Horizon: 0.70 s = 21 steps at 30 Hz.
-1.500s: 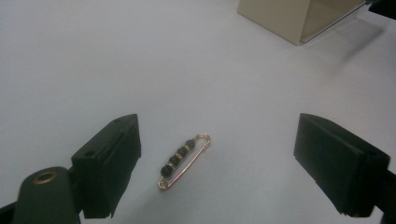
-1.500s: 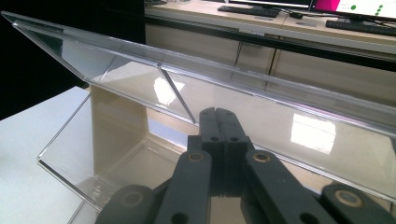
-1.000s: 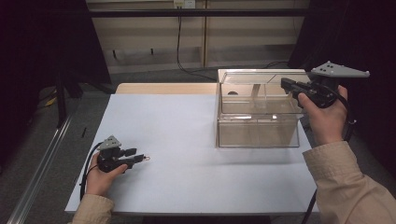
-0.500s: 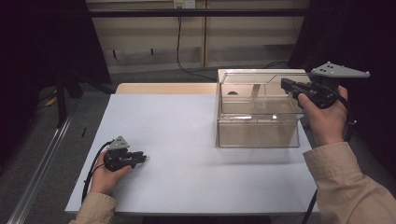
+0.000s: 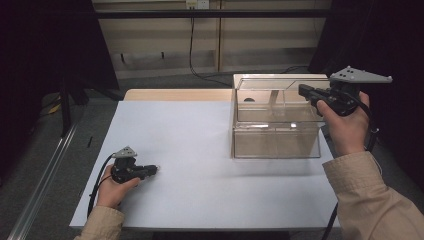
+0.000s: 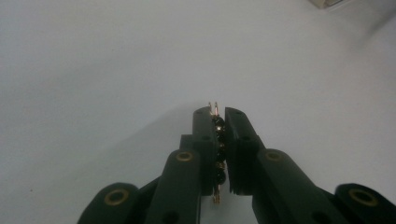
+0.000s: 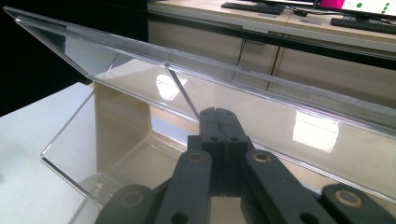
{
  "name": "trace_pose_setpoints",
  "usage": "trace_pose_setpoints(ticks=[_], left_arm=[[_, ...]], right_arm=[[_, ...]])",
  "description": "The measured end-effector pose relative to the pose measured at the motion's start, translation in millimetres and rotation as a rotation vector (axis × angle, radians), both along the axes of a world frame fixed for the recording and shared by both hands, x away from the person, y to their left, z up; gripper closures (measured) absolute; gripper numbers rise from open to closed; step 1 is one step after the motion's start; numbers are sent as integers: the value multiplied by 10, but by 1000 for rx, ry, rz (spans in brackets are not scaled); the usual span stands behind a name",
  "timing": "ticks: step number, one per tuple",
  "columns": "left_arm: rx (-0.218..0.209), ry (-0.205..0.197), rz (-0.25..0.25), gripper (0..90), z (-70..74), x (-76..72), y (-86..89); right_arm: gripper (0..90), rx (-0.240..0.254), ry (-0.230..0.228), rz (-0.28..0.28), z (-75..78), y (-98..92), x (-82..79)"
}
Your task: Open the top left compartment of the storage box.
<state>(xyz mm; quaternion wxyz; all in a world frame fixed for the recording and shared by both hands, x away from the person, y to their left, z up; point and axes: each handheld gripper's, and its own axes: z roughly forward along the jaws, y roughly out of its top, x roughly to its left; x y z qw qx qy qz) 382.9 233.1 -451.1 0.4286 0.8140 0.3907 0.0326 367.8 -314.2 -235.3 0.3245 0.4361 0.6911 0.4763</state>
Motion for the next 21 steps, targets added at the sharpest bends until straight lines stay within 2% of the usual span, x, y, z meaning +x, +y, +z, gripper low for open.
trace_pose_setpoints(ticks=[4, 11, 17, 21], left_arm=[[-8, 6, -7, 839, 84, -6, -12], [-18, -3, -43, 838, 254, 8, -144], [-41, 2, -64, 838, 394, 30, -201], [-42, 13, -68, 838, 457, 38, -233]], right_arm=[[900, -4, 3, 2, 4, 6, 1], [900, -1, 8, 3, -3, 8, 12], [900, -7, 13, 7, -22, 24, 33], [900, -3, 14, 10, -47, 30, 43]])
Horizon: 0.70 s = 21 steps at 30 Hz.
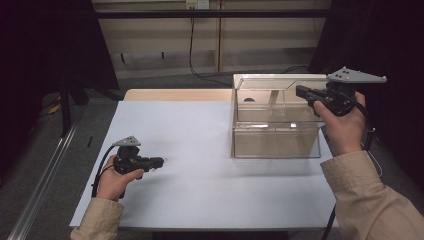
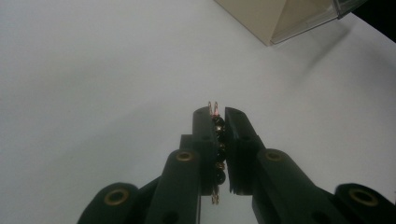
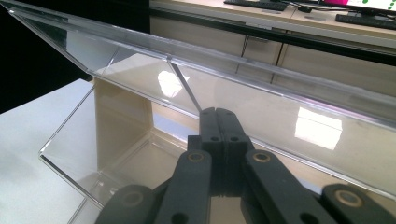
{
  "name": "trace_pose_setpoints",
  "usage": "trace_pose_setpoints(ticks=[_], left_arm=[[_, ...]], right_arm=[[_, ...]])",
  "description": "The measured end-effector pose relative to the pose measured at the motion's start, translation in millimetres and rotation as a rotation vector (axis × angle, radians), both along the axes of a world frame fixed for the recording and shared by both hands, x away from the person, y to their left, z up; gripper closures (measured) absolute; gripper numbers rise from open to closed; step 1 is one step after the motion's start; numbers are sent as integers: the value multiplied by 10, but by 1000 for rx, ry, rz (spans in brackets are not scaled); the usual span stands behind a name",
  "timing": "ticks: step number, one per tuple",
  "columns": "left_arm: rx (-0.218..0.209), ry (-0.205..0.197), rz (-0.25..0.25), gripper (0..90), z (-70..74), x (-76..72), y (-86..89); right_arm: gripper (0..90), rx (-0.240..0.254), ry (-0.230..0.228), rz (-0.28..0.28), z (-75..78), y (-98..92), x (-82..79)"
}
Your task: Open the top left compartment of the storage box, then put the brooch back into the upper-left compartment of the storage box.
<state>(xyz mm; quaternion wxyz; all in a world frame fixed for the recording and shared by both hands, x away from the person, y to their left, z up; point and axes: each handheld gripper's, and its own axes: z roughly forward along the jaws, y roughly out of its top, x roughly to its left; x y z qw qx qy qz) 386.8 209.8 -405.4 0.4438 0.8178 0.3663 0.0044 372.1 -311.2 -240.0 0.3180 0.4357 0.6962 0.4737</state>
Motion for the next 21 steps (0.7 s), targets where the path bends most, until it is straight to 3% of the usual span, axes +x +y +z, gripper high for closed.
trace_pose_setpoints(ticks=[21], left_arm=[[-17, -17, -44, 838, 300, 81, -253]], right_arm=[[900, -1, 6, 5, 8, -7, 13]])
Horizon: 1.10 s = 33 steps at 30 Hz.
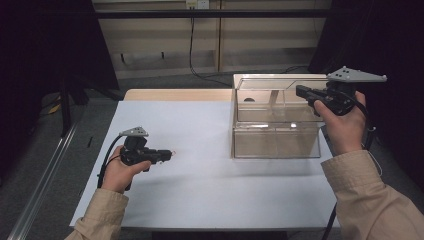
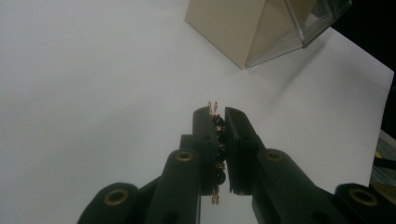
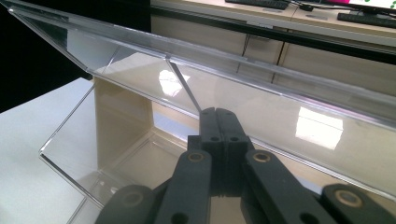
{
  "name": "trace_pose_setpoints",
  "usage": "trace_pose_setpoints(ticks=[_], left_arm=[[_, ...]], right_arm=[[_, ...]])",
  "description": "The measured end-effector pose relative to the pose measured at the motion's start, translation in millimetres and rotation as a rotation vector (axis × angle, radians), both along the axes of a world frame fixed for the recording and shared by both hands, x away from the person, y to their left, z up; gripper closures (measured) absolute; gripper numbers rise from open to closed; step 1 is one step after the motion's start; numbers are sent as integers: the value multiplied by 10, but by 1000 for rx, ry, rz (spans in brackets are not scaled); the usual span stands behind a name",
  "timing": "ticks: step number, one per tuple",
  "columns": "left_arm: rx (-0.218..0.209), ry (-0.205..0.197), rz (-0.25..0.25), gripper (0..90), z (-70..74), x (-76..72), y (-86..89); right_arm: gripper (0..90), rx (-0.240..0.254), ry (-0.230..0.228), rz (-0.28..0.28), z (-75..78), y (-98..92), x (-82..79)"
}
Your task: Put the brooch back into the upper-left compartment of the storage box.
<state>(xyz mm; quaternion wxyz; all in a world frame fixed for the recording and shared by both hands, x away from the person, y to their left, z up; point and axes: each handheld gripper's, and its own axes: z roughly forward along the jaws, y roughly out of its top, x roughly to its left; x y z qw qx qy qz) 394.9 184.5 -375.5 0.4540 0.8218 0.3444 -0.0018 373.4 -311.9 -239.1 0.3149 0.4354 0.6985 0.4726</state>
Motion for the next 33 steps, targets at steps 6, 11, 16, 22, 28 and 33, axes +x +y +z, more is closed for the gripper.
trace_pose_setpoints(ticks=[6, 11, 16, 22, 28, 33], left_arm=[[-1, -6, -18, 838, 107, 30, -72], [-7, -11, -33, 838, 203, 62, -142], [-13, -18, -46, 838, 294, 86, -195], [-20, -21, -62, 838, 358, 112, -268], [-24, -27, -73, 838, 428, 125, -329], [-26, -33, -82, 838, 498, 132, -382]], right_arm=[[900, 6, 0, 3, -8, -1, 0], [900, 1, -2, 2, -9, 1, -4], [900, 2, -4, -6, -8, -6, -14], [900, 2, -2, -10, -1, -8, -16], [900, 7, -1, -7, -2, -11, -19], [900, 11, -2, -7, 0, -16, -19]])
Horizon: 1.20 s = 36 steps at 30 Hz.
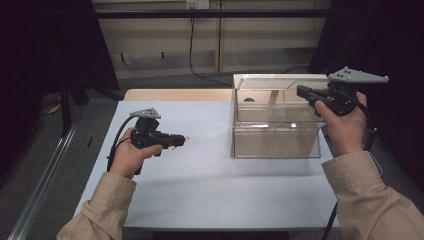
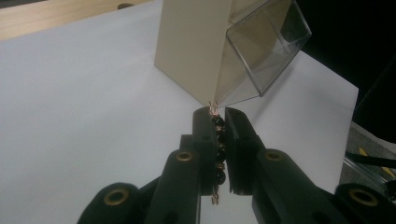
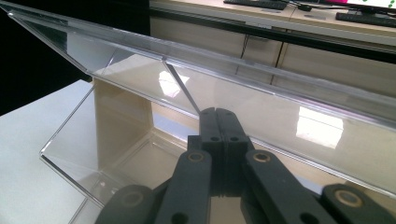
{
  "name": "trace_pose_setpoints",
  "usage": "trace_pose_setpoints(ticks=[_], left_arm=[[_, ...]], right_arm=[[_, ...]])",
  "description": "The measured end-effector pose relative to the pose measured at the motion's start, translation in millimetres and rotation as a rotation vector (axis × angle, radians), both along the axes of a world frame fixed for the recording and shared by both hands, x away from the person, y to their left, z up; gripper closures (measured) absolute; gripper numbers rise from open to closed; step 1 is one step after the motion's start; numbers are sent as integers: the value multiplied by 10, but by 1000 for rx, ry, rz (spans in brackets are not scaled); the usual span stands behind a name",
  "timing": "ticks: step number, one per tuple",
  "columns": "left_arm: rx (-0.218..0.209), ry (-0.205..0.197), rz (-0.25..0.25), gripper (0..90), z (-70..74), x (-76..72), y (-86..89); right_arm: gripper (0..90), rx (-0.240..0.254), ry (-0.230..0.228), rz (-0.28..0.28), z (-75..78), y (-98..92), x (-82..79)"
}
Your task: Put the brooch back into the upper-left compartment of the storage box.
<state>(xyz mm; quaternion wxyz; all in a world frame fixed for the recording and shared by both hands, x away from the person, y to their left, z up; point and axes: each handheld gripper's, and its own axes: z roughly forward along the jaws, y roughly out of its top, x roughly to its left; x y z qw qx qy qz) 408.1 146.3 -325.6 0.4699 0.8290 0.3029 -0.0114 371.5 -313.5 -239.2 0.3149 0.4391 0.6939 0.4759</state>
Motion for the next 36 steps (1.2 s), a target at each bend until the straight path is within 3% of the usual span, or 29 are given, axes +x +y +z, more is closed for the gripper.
trace_pose_setpoints(ticks=[15, 36], left_arm=[[-28, -13, -26, 838, 169, 21, -163], [-33, -28, -48, 838, 326, 55, -346]], right_arm=[[900, -4, 2, 2, 19, 4, -7], [900, -2, 3, 4, 8, 22, 0]])
